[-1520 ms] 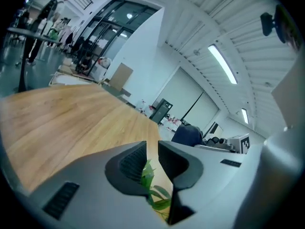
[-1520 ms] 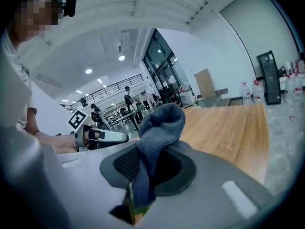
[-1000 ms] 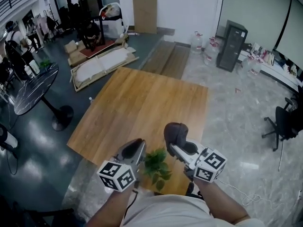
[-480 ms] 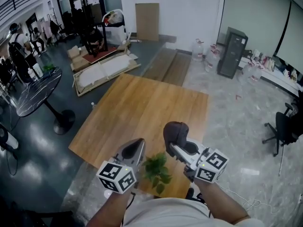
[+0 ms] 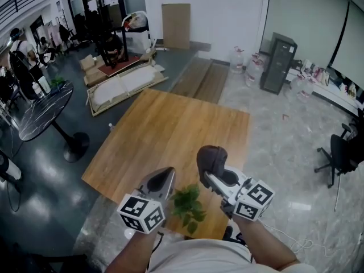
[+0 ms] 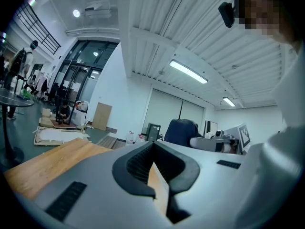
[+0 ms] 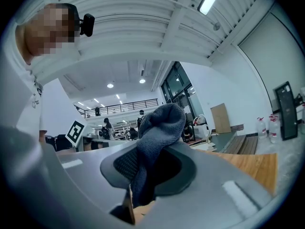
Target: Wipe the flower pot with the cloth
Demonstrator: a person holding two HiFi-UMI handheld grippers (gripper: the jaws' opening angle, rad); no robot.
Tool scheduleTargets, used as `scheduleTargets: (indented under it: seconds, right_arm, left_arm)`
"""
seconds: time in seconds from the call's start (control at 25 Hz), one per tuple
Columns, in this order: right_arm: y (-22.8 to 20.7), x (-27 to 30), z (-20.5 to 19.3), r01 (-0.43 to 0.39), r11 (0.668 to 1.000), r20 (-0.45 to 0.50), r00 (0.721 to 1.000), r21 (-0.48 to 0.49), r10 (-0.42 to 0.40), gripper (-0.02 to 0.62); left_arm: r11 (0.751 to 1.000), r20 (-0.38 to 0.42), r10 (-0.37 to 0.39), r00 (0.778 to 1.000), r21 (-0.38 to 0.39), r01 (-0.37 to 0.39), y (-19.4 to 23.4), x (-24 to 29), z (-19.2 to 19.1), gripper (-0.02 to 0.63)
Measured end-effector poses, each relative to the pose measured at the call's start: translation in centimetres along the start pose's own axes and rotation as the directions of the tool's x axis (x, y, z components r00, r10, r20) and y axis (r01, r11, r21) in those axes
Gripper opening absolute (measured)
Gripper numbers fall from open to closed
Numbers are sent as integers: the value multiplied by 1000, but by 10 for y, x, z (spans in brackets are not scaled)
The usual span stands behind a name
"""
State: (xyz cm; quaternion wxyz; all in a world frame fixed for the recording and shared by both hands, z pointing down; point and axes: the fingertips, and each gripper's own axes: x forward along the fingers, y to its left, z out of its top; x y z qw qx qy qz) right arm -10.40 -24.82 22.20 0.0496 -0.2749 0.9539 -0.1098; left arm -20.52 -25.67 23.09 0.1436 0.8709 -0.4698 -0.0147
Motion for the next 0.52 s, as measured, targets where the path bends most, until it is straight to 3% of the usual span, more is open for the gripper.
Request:
scheduleTargets:
  seconds: [0.52]
  right_arm:
    - [-4,3,-3,-3,1000,-19,1000,4,3,63]
  left_arm:
    - [1000,7,-2,1000,-28,3,-1,0,3,6]
